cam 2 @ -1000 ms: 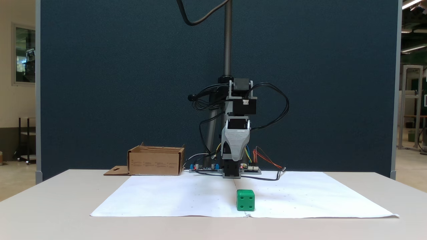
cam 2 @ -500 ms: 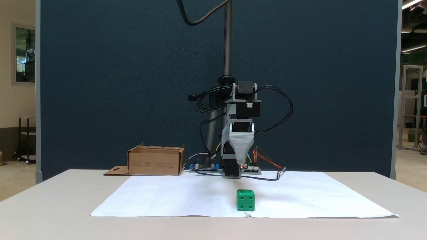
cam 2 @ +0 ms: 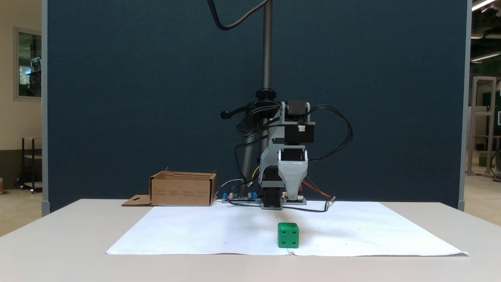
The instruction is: Grasp a green dice and put it in the bin.
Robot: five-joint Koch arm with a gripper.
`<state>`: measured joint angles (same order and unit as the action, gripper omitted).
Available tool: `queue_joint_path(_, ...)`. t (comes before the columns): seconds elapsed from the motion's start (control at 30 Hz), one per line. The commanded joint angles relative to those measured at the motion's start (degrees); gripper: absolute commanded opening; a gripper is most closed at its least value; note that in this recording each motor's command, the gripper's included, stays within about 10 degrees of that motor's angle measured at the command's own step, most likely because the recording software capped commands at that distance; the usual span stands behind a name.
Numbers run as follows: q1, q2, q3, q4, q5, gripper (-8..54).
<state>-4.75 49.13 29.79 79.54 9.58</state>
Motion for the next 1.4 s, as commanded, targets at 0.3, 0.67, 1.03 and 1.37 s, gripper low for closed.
queue_joint_path(0.3,1.0,-1.8,-3.3,-2.5,0.7,43.2)
queue_joint_path(0.67,1.3,-5.4,-3.4,-5.0,0.7,43.2)
queue_joint_path(1.03,1.8,-8.7,-3.4,-7.1,0.7,43.2)
queue_joint_path(1.37,2.5,-10.7,-3.4,-7.3,0.2,43.2)
